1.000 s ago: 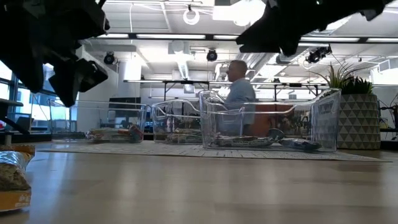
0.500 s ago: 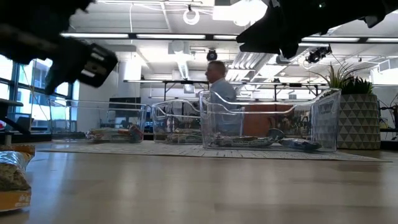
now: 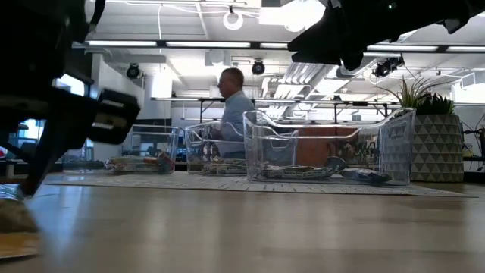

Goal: Pick and place Granola Bars by type
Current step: Put the orange granola bar into the middle transparent bin

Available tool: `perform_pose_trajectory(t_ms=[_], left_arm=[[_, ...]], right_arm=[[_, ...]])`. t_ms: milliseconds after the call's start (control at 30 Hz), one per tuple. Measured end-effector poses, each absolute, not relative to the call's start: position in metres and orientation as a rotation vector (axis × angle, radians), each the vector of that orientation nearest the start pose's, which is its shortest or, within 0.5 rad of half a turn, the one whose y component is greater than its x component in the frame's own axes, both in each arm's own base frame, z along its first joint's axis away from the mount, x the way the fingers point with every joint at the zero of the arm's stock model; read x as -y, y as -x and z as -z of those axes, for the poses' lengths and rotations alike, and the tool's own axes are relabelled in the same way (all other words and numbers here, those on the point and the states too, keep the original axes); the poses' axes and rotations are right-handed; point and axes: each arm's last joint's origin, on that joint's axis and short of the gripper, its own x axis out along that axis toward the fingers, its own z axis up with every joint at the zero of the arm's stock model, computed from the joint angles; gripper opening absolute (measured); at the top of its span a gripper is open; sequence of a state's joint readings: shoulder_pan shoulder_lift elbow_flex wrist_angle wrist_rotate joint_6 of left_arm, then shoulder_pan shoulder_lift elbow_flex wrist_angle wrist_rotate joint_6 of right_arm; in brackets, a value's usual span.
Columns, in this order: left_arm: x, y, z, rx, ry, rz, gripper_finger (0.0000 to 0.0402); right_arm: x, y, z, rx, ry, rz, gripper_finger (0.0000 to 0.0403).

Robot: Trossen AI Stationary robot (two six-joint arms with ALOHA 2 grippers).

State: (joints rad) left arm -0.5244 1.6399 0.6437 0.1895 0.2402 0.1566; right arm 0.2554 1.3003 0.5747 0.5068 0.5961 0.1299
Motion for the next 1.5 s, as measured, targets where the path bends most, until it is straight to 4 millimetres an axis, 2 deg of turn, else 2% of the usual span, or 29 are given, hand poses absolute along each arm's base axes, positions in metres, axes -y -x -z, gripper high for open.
perform_pose_trajectory(t_ms=[167,367,633,733,833,900,1000,1100,1233,1333,1500], left_arm=[[0.15,-0.248,-0.114,-0.793,-0.282,0.753,0.019],[0.15,-0.25,-0.111,-0.795,-0.307,0.703,0.0186],[0.149,-0.25,-0.111,-0.787,-0.307,0.692,0.0114],[0.149,-0.253,-0.118,-0.755,-0.305,0.659,0.0098],[0.149,-0.26,-0.14,-0.698,-0.37,0.54,0.0098],[0.147,-0.264,-0.158,-0.663,-0.479,0.446,0.0102],[0.137,-0.268,-0.179,-0.698,-0.734,0.328,0.0104],[0.118,-0.278,-0.211,-0.748,-0.845,0.134,0.0105],[0.071,-0.292,-0.237,-0.901,-0.867,-0.093,0.0106],[0.025,-0.308,-0.261,-0.903,-0.78,-0.271,0.0106],[-0.058,-0.319,-0.28,-0.778,-0.539,-0.446,0.0106]], right_arm=[[-0.05,-0.258,-0.22,-0.178,-0.038,0.352,0.0181],[-0.051,-0.258,-0.22,-0.178,-0.039,0.351,0.0181],[-0.051,-0.258,-0.22,-0.178,-0.038,0.35,0.0181],[-0.051,-0.258,-0.22,-0.178,-0.038,0.35,0.0181],[-0.051,-0.258,-0.22,-0.178,-0.038,0.35,0.0181],[-0.051,-0.258,-0.22,-0.179,-0.038,0.35,0.0181],[-0.051,-0.258,-0.22,-0.178,-0.038,0.35,0.0181],[-0.051,-0.258,-0.22,-0.178,-0.043,0.349,0.0181],[-0.051,-0.258,-0.22,-0.178,-0.065,0.324,0.0181],[-0.052,-0.258,-0.22,-0.182,-0.07,0.291,0.0181],[-0.053,-0.258,-0.22,-0.184,-0.072,0.276,0.0181]])
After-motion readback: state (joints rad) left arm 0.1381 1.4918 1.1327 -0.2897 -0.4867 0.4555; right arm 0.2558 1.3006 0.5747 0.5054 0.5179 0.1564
